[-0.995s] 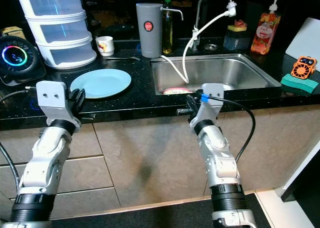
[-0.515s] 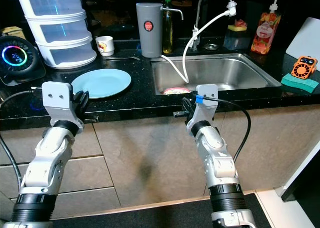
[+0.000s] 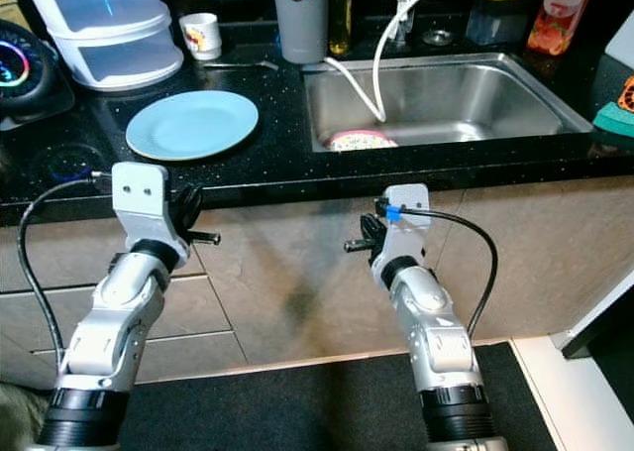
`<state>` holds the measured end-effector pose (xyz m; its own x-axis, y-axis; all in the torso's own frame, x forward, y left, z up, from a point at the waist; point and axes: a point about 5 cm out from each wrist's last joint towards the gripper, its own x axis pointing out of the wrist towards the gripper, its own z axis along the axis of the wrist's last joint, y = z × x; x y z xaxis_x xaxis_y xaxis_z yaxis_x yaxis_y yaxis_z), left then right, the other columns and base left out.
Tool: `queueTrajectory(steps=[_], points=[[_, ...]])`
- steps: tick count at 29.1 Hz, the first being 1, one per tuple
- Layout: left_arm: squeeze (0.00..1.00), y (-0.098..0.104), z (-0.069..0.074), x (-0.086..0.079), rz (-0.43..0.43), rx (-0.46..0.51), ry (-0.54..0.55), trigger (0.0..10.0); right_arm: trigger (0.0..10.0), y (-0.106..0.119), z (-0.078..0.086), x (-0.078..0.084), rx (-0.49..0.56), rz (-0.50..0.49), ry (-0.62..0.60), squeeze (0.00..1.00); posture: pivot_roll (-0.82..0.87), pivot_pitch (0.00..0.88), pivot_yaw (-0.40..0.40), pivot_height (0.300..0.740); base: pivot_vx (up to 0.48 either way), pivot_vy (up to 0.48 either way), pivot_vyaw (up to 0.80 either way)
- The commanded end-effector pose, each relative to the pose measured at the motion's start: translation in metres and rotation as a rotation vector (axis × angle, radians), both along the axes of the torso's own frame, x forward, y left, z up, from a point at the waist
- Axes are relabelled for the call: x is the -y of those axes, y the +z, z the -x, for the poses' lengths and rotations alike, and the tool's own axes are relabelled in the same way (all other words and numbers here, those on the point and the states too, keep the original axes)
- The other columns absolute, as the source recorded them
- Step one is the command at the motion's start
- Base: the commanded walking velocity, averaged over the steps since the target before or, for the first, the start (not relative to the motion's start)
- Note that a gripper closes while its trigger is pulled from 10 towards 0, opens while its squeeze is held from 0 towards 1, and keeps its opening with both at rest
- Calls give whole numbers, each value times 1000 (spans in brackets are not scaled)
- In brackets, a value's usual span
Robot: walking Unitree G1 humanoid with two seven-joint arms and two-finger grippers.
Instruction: Kitchen organization
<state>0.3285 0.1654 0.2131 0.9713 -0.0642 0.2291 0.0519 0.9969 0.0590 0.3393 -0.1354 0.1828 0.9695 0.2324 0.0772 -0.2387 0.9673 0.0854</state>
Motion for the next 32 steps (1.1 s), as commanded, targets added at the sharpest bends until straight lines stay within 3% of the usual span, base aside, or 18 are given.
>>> queueTrajectory(steps=[1, 6, 12, 19, 32], points=[[0, 1, -1, -3, 3, 11, 17, 10000, 10000, -4, 4, 1, -9, -16, -13, 0, -37, 134, 15, 740, 0, 0, 0], [0, 7, -2, -10, -5, 25, 42, 10000, 10000, 2, 2, -1, 0, -29, -22, 0, -61, 108, -2, 740, 0, 0, 0], [0, -2, 1, -13, 12, 1, 60, 10000, 10000, 18, -2, -2, 71, 27, 8, 0, -60, 107, -6, 740, 0, 0, 0], [0, -5, 4, -16, 6, -19, 54, 10000, 10000, 26, -7, -3, 103, 13, 2, 0, -57, 107, -5, 740, 0, 0, 0], [0, 13, -2, -18, -9, 39, 52, 10000, 10000, 32, -12, -3, 122, -6, -11, 0, -53, 116, 11, 740, 151, 0, 0]])
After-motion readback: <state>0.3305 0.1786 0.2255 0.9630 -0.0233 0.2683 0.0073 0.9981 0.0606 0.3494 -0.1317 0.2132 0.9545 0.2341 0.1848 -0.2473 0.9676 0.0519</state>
